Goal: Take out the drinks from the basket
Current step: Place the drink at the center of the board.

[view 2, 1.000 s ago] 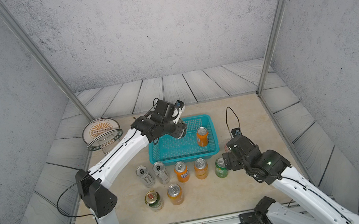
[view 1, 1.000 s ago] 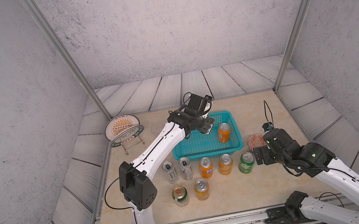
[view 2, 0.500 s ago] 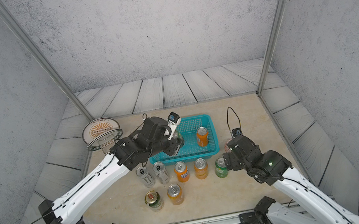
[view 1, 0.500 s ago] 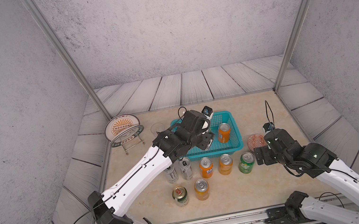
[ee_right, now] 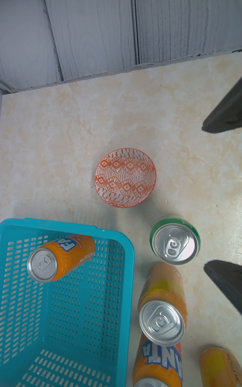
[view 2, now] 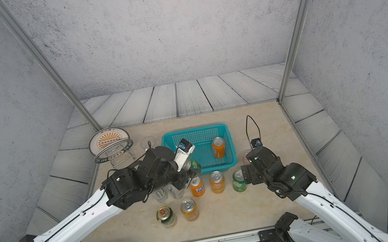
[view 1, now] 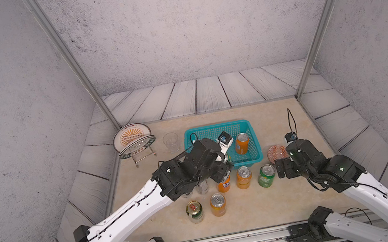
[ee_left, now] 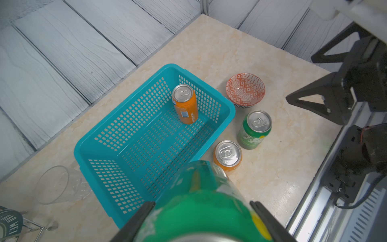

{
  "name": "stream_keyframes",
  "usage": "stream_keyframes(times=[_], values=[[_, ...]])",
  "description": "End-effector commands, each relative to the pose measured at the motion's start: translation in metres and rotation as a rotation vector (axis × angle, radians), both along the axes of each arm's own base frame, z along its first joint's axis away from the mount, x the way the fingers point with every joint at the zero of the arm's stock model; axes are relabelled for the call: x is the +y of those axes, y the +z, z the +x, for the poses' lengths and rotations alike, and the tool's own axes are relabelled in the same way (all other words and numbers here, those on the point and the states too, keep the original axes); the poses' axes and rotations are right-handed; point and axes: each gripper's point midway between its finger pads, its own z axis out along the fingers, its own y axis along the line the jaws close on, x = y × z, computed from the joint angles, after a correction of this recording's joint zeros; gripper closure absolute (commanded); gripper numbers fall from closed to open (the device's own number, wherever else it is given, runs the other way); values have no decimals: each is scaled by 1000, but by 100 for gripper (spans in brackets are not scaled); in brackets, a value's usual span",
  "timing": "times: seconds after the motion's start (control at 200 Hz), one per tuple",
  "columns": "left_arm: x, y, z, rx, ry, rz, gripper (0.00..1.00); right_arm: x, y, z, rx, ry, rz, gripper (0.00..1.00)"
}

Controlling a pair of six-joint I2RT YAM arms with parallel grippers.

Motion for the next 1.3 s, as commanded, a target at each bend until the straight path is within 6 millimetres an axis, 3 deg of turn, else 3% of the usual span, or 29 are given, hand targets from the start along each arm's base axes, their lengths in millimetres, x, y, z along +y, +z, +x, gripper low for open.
stream_keyframes(times=[0.0,0.315,0.626,0.976,1.296], values=[[-13,12,-14,-21,-53,-60,36,-3,10,-3,-22,-11,17,1],[-34,-12,-49,11,-147,-23,35,-3,10,-3,-21,-11,19,1],[-56,-51,-77,71,-215,75,35,-3,11,-3,-26,-13,25,1],[-70,-92,-90,140,-207,123,35,-3,12,-3,-27,-11,20,1],[-66,-126,-80,153,-114,161,34,-3,11,-2,-23,-10,14,1]])
